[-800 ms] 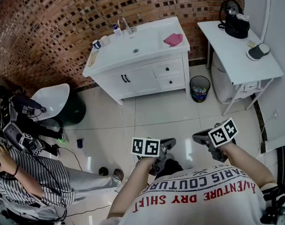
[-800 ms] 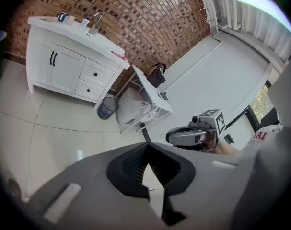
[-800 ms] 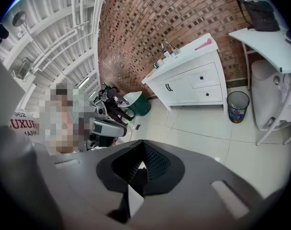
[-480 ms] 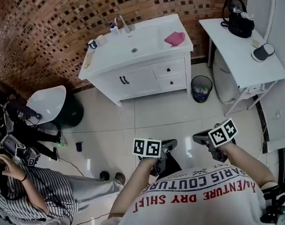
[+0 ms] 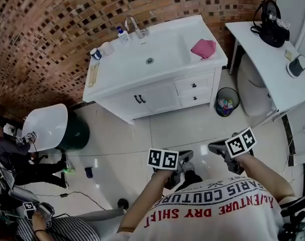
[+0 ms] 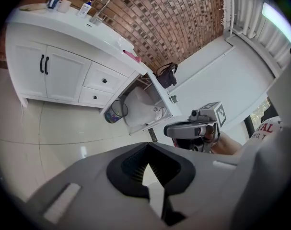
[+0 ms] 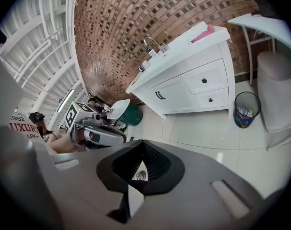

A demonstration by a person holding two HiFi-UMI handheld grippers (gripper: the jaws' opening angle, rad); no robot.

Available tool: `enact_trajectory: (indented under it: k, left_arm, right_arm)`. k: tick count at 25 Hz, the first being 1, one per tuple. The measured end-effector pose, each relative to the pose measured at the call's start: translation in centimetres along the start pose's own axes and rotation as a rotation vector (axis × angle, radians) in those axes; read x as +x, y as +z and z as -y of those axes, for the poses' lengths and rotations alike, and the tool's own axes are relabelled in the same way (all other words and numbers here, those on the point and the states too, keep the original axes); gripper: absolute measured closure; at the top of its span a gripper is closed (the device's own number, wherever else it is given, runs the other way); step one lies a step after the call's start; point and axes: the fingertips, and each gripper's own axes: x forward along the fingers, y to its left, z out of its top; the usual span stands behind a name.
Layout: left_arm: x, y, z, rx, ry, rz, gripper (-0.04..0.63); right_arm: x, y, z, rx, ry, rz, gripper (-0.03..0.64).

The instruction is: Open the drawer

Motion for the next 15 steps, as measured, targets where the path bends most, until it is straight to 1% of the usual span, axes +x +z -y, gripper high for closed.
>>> enact_trajectory:
  k: [3, 6, 10, 15]
  left_arm:
    - [-1.5, 3.3, -3.7, 0.003, 0.007, -0.005, 0.602]
    - [-3.2, 6.2, -6.2, 0.016, -0.002, -0.011, 0.602]
    - [-4.2, 8.2, -8.8, 0.008, -0.017, -0.027, 0.603]
    - [-3.5, 9.3, -10.3, -0.014, -0.037, -0.046, 0.603]
  right_arm:
    - [2.7, 3.6, 0.3, 0.013, -0.018, 0.014, 0.611]
    - [4.9, 6.6, 0.0, 0.017, -0.044, 0.022, 0.611]
    - [7.0, 8.3, 0.2, 0.043, -0.077, 0.018, 0.611]
    - [7.8, 9.4, 1.9, 0.076, -0.101, 0.004, 0.611]
